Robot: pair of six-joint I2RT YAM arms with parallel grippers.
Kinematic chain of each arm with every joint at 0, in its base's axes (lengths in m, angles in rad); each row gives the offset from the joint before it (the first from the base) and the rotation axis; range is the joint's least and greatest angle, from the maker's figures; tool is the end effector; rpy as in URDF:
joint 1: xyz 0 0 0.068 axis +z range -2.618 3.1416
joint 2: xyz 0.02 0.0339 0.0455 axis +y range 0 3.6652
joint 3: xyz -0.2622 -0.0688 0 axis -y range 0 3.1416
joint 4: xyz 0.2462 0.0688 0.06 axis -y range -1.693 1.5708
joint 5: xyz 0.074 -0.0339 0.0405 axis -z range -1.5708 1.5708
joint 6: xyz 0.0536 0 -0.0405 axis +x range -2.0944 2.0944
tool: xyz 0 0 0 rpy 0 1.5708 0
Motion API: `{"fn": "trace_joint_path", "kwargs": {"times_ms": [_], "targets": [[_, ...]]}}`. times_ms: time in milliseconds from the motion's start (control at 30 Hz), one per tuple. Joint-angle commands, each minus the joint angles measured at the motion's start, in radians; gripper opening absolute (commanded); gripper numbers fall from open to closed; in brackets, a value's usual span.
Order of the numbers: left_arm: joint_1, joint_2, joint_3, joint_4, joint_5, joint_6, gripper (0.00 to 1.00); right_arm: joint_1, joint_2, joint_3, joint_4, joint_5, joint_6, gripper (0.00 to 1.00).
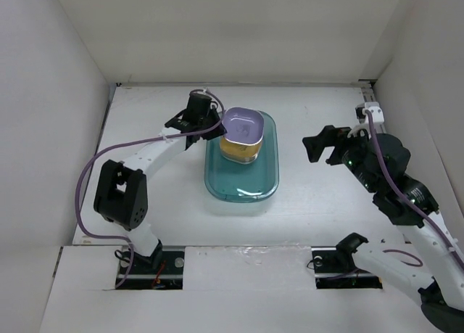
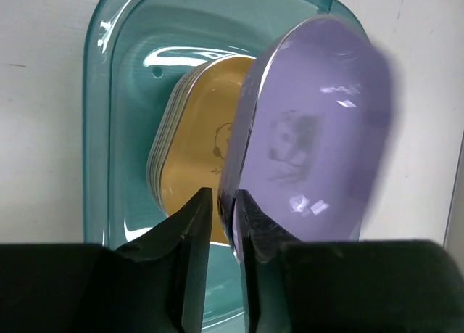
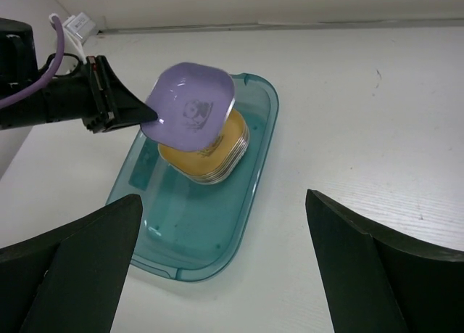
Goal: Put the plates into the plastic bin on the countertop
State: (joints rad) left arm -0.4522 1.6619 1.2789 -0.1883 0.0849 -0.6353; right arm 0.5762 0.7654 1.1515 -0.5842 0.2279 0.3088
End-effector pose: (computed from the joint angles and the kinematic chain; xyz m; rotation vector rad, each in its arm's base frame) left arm 0.3594 -0.1797 0.2694 -0.1523 2.2237 -0.7104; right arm 0.1409 0.0771 0.4186 -0.0718 1.7832 0.4395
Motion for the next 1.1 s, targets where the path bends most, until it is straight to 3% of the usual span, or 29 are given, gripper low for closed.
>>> {"fn": "trace_joint_path", "kwargs": {"times_ms": [0,67,100,133,200,267,400,533,633,733,967,1067], "targets": [[0.004,-0.042,-0.018,0.05,0.007,0.008,0.18,-0.004,0.005,0.036,-0.019,0.01,-0.003,1.0],[0.004,-0.056,-0.018,0.05,0.039,0.02,0.44,-0.004,0.005,0.036,-0.019,0.01,-0.004,1.0],[-0.005,-0.079,-0.018,0.05,0.039,0.02,0.65,-0.004,0.005,0.036,-0.019,0.01,-0.004,1.0],[-0.019,-0.094,-0.018,0.04,0.039,0.032,0.72,-0.004,0.014,0.036,-0.019,0.019,-0.004,1.0],[-0.039,-0.146,0.002,0.009,-0.023,0.032,0.99,-0.004,0.024,0.036,-0.019,0.019,-0.004,1.0],[-0.039,-0.189,0.02,-0.042,-0.034,0.032,1.0,-0.004,0.025,0.048,-0.019,0.03,-0.004,1.0],[-0.039,-0.345,0.057,-0.155,-0.184,0.023,1.0,-0.004,0.025,0.106,-0.101,0.063,-0.013,1.0],[-0.039,-0.537,0.066,-0.264,-0.423,0.04,1.0,-0.004,0.015,0.186,-0.215,0.149,-0.022,1.0],[-0.039,-0.683,0.066,-0.335,-0.514,0.069,1.0,0.005,-0.023,0.237,-0.294,0.175,-0.022,1.0],[-0.039,-0.826,0.025,-0.405,-0.568,0.092,1.0,0.005,-0.079,0.267,-0.345,0.185,-0.031,1.0],[-0.039,-1.239,-0.191,-0.479,-0.689,-0.023,1.0,0.005,-0.195,0.223,-0.376,0.206,-0.053,1.0],[-0.039,-1.289,-0.204,-0.519,-0.717,-0.046,1.0,0.014,-0.218,0.208,-0.367,0.206,-0.053,1.0]]}}
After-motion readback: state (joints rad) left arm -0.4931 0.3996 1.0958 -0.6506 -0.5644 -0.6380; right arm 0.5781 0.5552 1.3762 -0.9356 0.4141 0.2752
